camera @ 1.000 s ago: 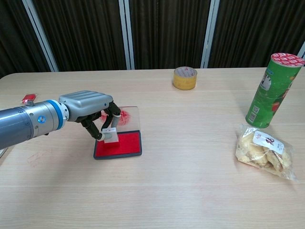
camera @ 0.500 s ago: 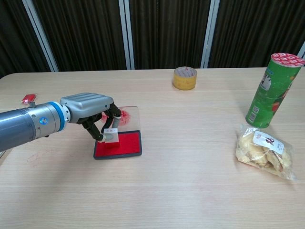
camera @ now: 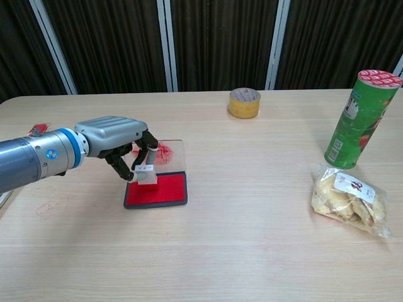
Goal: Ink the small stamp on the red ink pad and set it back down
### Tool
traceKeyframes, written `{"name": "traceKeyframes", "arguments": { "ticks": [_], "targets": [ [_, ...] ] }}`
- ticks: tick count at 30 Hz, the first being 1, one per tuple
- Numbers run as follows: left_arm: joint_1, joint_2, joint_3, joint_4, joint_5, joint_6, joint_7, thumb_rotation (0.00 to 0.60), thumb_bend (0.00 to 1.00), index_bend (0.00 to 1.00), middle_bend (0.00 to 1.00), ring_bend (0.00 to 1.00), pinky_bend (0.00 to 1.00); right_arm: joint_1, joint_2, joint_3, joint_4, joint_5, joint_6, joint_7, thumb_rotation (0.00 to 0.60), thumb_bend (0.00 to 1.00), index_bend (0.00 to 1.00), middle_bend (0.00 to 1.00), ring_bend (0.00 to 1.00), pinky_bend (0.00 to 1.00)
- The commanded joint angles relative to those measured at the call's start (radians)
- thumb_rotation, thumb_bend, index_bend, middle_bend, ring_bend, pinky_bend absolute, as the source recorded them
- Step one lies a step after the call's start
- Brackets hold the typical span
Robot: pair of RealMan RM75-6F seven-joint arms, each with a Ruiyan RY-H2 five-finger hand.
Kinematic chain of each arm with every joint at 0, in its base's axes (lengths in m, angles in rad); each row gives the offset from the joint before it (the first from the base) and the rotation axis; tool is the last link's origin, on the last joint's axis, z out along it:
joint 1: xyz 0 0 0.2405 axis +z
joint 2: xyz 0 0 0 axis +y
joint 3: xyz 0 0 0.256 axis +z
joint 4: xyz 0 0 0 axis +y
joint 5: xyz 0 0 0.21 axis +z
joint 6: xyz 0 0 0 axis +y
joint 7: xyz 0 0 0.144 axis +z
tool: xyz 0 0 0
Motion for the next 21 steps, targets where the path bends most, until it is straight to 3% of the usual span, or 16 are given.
{"name": "traceKeyframes", "arguments": {
  "ticks": [1, 11, 21],
  "targets": [
    [0.008, 0.035, -0.011, -0.045, 0.004, 0.016, -0.019, 0.6, 0.5, 0.6, 0.6, 0.89, 0.88, -0.001, 0.001, -0.001, -0.002, -0.002, 0.003, 0.0, 0.6, 0.0, 0.0, 0.0, 0.0, 0.0],
    [0.064, 0.178, 0.017, -0.159, 0.025, 0.037, -0.099, 0.6, 0.5, 0.6, 0.6, 0.89, 0.88, -0.006, 0.008, -0.006, -0.018, -0.019, 0.018, 0.003, 0.6, 0.0, 0.0, 0.0, 0.0, 0.0],
    [0.087, 0.204, 0.055, -0.113, 0.045, -0.024, -0.212, 0.6, 0.5, 0.6, 0.6, 0.89, 0.88, -0.008, 0.011, -0.009, -0.028, -0.021, 0.02, -0.009, 0.6, 0.0, 0.0, 0.0, 0.0, 0.0]
  ]
}}
